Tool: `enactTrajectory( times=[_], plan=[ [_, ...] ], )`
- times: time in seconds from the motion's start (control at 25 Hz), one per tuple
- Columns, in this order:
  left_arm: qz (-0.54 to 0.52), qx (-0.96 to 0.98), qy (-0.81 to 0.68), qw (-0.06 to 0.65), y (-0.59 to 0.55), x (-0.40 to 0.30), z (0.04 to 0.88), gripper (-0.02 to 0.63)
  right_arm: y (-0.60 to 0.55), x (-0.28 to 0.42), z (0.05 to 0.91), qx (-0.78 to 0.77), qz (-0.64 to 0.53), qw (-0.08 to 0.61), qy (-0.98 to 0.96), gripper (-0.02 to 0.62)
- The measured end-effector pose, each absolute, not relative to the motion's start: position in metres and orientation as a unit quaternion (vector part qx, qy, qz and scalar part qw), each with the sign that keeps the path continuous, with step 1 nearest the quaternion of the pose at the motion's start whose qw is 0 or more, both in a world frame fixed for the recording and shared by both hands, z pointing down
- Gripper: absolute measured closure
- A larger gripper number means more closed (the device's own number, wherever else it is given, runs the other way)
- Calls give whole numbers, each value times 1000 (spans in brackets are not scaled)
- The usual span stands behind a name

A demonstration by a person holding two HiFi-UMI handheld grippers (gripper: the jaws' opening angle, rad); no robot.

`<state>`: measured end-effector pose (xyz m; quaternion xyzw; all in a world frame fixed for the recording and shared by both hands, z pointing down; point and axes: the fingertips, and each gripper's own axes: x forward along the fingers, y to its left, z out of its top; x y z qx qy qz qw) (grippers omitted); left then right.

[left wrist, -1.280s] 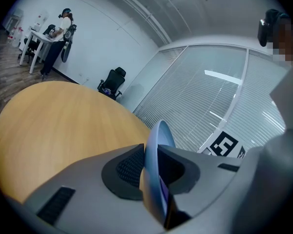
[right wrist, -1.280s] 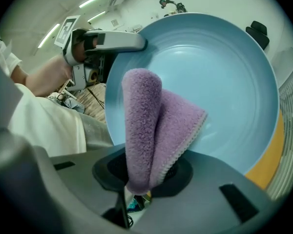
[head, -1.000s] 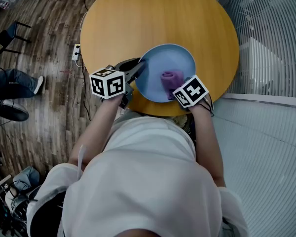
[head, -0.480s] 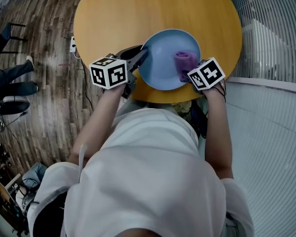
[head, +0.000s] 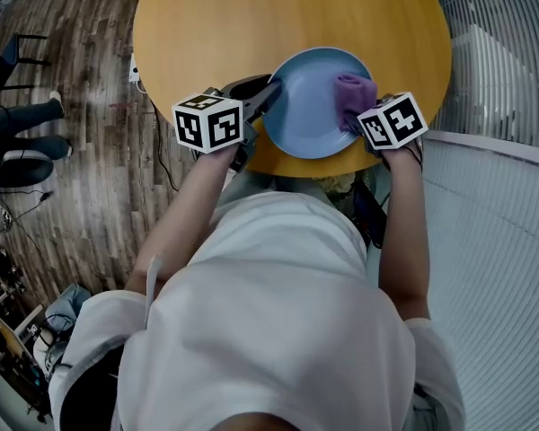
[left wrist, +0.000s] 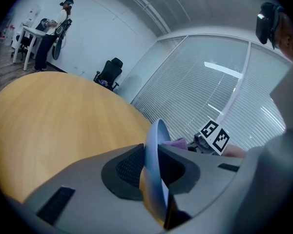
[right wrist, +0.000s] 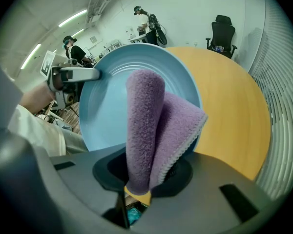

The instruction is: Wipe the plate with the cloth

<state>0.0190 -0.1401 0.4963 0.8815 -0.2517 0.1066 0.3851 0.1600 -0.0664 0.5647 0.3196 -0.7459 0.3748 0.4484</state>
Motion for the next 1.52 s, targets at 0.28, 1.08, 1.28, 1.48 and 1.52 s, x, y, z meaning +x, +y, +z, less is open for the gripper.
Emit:
enactTrajectory(
  times=[0.28, 1.08, 1.28, 1.48, 1.52],
  plan=[
    [118, 887, -241, 375, -134, 36, 497, 537, -67, 145, 561, 299, 368, 435, -766, 508],
    [121, 880, -241, 391, -127, 40, 508, 546, -65, 89, 502, 207, 404, 237, -859, 508],
    [124, 878, -256, 385, -132, 32, 509, 545, -74, 96, 449, 212, 396, 105, -887, 508],
    [113, 869, -271, 398, -138, 17, 514, 546, -83, 125, 382, 271, 263, -36, -925, 508],
    [111, 867, -274, 401, -139, 14, 514, 545, -84, 136, 369, 303, 208, -44, -929, 508]
  ],
)
